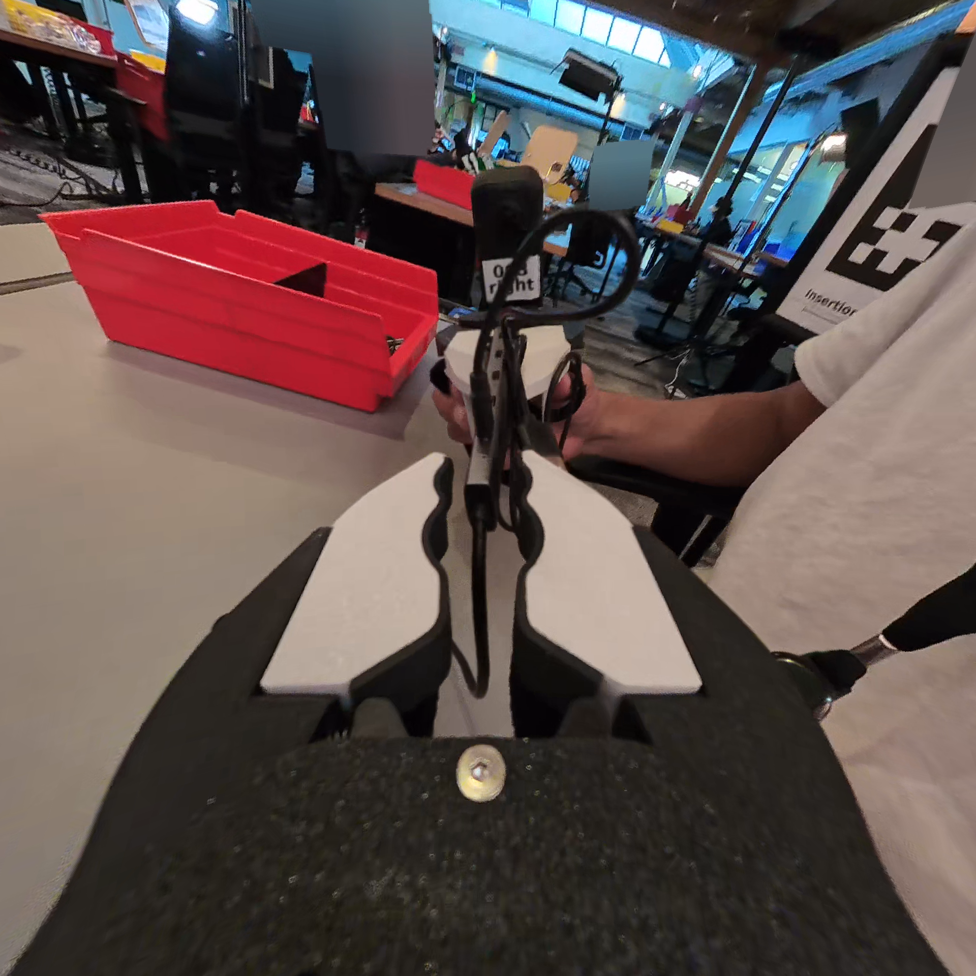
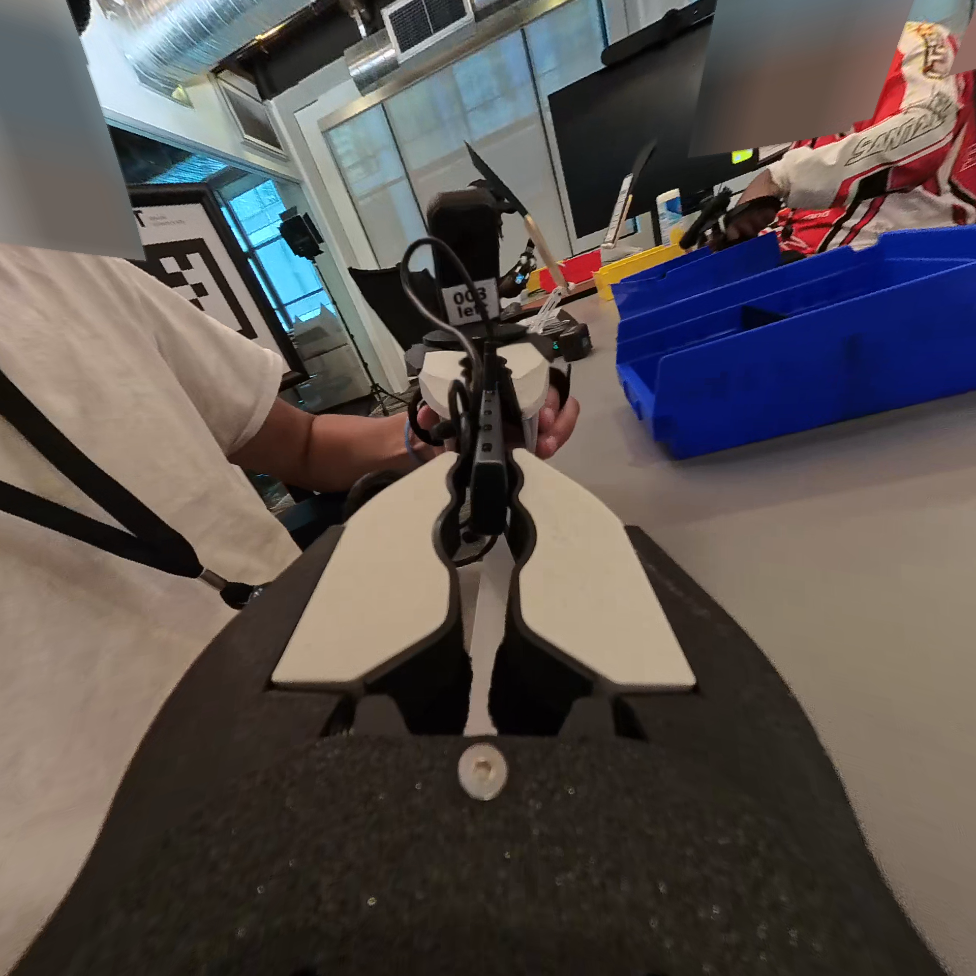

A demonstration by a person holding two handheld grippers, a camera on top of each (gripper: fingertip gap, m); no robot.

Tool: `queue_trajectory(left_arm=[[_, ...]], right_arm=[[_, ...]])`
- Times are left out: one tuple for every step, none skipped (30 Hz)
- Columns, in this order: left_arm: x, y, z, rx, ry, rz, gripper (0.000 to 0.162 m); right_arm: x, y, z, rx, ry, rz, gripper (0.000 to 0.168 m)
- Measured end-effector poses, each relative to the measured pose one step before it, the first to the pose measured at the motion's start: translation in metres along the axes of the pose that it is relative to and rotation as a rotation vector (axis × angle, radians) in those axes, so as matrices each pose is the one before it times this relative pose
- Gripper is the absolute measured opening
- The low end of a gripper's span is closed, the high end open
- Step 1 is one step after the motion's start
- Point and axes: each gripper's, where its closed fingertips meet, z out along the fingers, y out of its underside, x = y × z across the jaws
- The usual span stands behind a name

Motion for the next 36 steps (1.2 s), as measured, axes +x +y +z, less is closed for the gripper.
queue_trajectory(left_arm=[[0.00105,0.00039,0.00031,0.0087,0.0122,-0.0064,0.017],[0.00060,0.00079,0.00055,0.0064,0.0085,-0.0050,0.013],[0.00073,0.00057,0.00057,0.0080,0.0072,-0.0047,0.013],[0.00130,0.00063,0.00073,0.0060,0.0091,-0.0032,0.012],[0.00080,0.00073,0.00097,0.0049,0.0042,-0.0012,0.010],[0.00048,-0.00011,0.00108,0.0108,0.0010,-0.0019,0.010],[0.00046,-0.00137,0.00071,0.0181,0.0027,-0.0048,0.010],[0.00029,-0.00224,0.00047,0.0230,0.0030,-0.0077,0.010],[0.00076,-0.00203,0.00053,0.0206,0.0093,-0.0103,0.010],[0.00015,-0.00210,0.00039,0.0212,0.0078,-0.0117,0.010],[-0.00135,-0.00176,-0.00003,0.0210,-0.0028,-0.0081,0.010],[-0.00281,-0.00083,-0.00009,0.0116,-0.0113,-0.0027,0.010],[-0.00300,0.00037,0.00004,-0.0033,-0.0117,0.0044,0.010],[-0.00263,0.00070,0.00017,-0.0128,-0.0146,0.0209,0.009],[-0.00286,-0.00075,-0.00027,-0.0099,-0.0249,0.0439,0.009],[-0.00323,-0.00269,-0.00116,-0.0049,-0.0318,0.0604,0.010],[-0.00362,-0.00238,-0.00174,-0.0159,-0.0341,0.0703,0.010],[-0.00523,-0.00082,-0.00189,-0.0286,-0.0464,0.0832,0.010],[-0.00651,0.00095,-0.00182,-0.0363,-0.0590,0.0955,0.010],[-0.00581,0.00297,-0.00092,-0.0439,-0.0607,0.1057,0.010],[-0.00370,0.00421,0.00008,-0.0432,-0.0540,0.1085,0.010],[-0.00146,0.00448,0.00144,-0.0369,-0.0465,0.1021,0.010],[0.00045,0.00497,0.00260,-0.0365,-0.0396,0.0912,0.010],[0.00175,0.00522,0.00354,-0.0391,-0.0325,0.0769,0.010],[0.00228,0.00490,0.00380,-0.0361,-0.0278,0.0681,0.010],[0.00339,0.00319,0.00348,-0.0245,-0.0175,0.0636,0.010],[0.00306,0.00184,0.00331,-0.0150,-0.0150,0.0549,0.010],[0.00160,0.00200,0.00324,-0.0188,-0.0191,0.0419,0.010],[0.00192,0.00213,0.00334,-0.0225,-0.0097,0.0285,0.010],[0.00155,0.00157,0.00291,-0.0172,-0.0092,0.0223,0.010],[0.00091,0.00065,0.00203,-0.0101,-0.0137,0.0233,0.010],[0.00180,0.00013,0.00168,-0.0071,-0.0063,0.0248,0.010],[0.00272,-0.00026,0.00134,-0.0055,0.0001,0.0241,0.010],[0.00231,-0.00106,0.00074,-0.0007,-0.0022,0.0190,0.010],[0.00290,-0.00142,0.00052,0.0006,0.0049,0.0121,0.010],[0.00246,-0.00136,0.00042,-0.0002,0.0053,0.0050,0.010]], right_arm=[[-0.00102,0.00073,0.00191,-0.0016,-0.0096,0.0065,0.013],[-0.00030,-0.00030,0.00141,0.0045,-0.0023,0.0020,0.013],[0.00005,-0.00008,0.00093,0.0029,-0.0029,0.0028,0.013],[-0.00022,0.00036,0.00075,0.0001,-0.0061,0.0057,0.013],[0.00007,0.00037,0.00061,-0.0003,-0.0029,0.0046,0.013],[-0.00024,0.00019,0.00061,0.0022,-0.0029,0.0025,0.013],[-0.00051,-0.00017,0.00040,0.0047,-0.0049,0.0064,0.013],[0.00006,-0.00067,-0.00016,0.0078,-0.0014,0.0074,0.013],[-0.00037,-0.00043,-0.00038,0.0043,-0.0053,0.0065,0.013],[-0.00028,0.00045,-0.00021,-0.0034,-0.0035,0.0050,0.013],[0.00089,0.00231,0.00004,-0.0144,0.0041,0.0044,0.013],[0.00297,0.00514,0.00034,-0.0293,0.0161,0.0053,0.013],[0.00441,0.00511,0.00037,-0.0265,0.0262,0.0100,0.013],[0.00479,0.00282,0.00023,-0.0116,0.0302,0.0189,0.015],[0.00597,0.00125,-0.00070,-0.0051,0.0386,0.0092,0.018],[0.00713,-0.00032,-0.00243,0.0010,0.0457,-0.0026,0.027],[0.00920,-0.00112,-0.00383,0.0039,0.0604,-0.0004,0.038],[0.00948,-0.00017,-0.00428,-0.0058,0.0645,-0.0061,0.042],[0.00857,0.00000,-0.00380,-0.0092,0.0654,-0.0160,0.043],[0.00611,-0.00072,-0.00257,-0.0051,0.0605,-0.0205,0.043],[-0.00014,-0.00136,-0.00027,-0.0048,0.0323,-0.0253,0.044],[-0.00600,-0.00184,0.00206,-0.0042,0.0073,-0.0232,0.044],[-0.00847,-0.00248,0.00391,-0.0012,0.0018,-0.0243,0.044],[-0.00802,-0.00288,0.00426,-0.0005,0.0114,-0.0324,0.044],[-0.00833,-0.00414,0.00375,0.0073,0.0087,-0.0326,0.044],[-0.00800,-0.00395,0.00283,0.0020,0.0016,-0.0220,0.044],[-0.00721,-0.00177,0.00229,-0.0126,-0.0047,-0.0118,0.043],[-0.00399,0.00094,0.00235,-0.0248,0.0082,-0.0023,0.041],[0.00020,0.00237,0.00192,-0.0249,0.0325,0.0013,0.041],[0.00160,0.00245,0.00187,-0.0155,0.0377,0.0057,0.041],[0.00054,0.00249,0.00194,-0.0080,0.0217,0.0134,0.040],[0.00083,0.00234,0.00175,-0.0038,0.0157,0.0210,0.040],[0.00156,0.00163,0.00106,0.0034,0.0137,0.0194,0.039],[0.00309,0.00212,0.00073,-0.0005,0.0159,0.0216,0.036],[0.00281,0.00116,0.00041,0.0053,0.0084,0.0259,0.035],[0.00128,-0.00038,0.00019,0.0152,-0.0043,0.0271,0.035]])
